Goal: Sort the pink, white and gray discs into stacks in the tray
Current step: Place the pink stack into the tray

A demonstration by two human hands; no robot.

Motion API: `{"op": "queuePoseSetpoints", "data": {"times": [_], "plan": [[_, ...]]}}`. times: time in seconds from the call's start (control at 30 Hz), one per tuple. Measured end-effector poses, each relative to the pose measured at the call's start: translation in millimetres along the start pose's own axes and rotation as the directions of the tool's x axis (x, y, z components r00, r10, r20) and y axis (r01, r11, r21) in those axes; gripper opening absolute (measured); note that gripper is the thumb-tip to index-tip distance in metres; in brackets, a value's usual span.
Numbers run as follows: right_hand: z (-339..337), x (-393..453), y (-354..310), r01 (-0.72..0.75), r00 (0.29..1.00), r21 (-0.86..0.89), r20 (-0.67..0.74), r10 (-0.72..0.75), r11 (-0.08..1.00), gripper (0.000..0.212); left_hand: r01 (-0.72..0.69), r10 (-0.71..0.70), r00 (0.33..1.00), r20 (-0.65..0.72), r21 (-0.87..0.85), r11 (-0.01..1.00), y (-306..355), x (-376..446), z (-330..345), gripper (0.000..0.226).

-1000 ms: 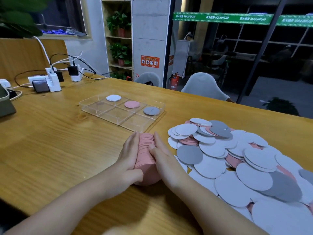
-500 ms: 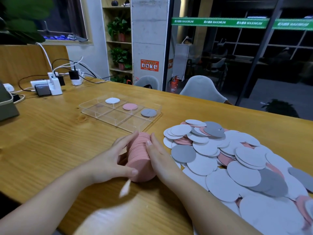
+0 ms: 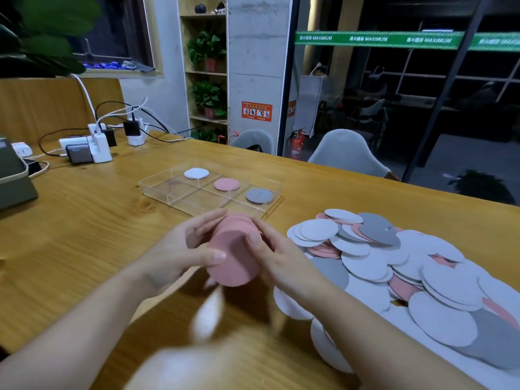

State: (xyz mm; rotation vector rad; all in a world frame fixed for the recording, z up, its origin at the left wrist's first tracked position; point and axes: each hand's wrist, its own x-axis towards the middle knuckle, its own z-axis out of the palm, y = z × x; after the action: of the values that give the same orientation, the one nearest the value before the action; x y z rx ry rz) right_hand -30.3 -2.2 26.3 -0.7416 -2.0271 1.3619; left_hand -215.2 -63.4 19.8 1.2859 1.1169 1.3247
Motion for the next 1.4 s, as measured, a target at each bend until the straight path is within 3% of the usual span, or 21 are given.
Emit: {"op": "queuePoseSetpoints", "data": {"times": [0.13,0.3,0.43,0.63,0.87,1.03,1.17,1.4], "plan": [[-6.8,37.5,-7.6,0.036,0.999,0.055,-0.001,-0.036,0.998,0.031,-0.030,0.019,0.996,-0.083,-0.130,0.991,10.3,25.8,-14.4,0.101],[-0.1,95.3,-3.6,0.062,0.996,0.142,-0.078,-0.052,0.988,0.075,-0.039,0.015,0.976,-0.215,-0.109,0.993,25.8,67.9,-29.8,0.060],[4.9,138.5,-0.5,0.128,0.981,0.176,-0.167,-0.099,0.976,0.053,-0.044,0.022,0.955,-0.297,-0.069,0.997,33.7,105.1,-43.8,0.033],[-0.7,196.3,-1.6,0.184,0.955,0.087,-0.251,-0.158,0.979,0.040,-0.022,0.037,0.935,-0.352,0.047,0.999,38.7,151.8,-61.8,0.036],[-14.8,249.0,0.4,0.003,0.971,0.045,-0.241,0.008,0.999,0.040,0.089,-0.024,0.900,-0.435,0.129,0.988,37.9,199.2,-73.7,0.040],[-21.2,271.4,6.8,-0.133,0.970,-0.022,-0.207,0.126,0.991,0.043,0.256,-0.161,0.873,-0.461,0.151,0.955,29.3,218.9,-83.3,0.040],[-22.3,284.8,19.1,-0.162,0.964,-0.035,-0.219,0.151,0.986,0.046,0.359,-0.231,0.857,-0.461,0.213,0.909,27.9,227.7,-84.5,0.043],[-22.1,301.4,29.0,-0.170,0.965,-0.096,-0.219,0.146,0.981,0.047,0.406,-0.236,0.844,-0.483,0.285,0.868,22.3,246.3,-92.1,0.047]]}}
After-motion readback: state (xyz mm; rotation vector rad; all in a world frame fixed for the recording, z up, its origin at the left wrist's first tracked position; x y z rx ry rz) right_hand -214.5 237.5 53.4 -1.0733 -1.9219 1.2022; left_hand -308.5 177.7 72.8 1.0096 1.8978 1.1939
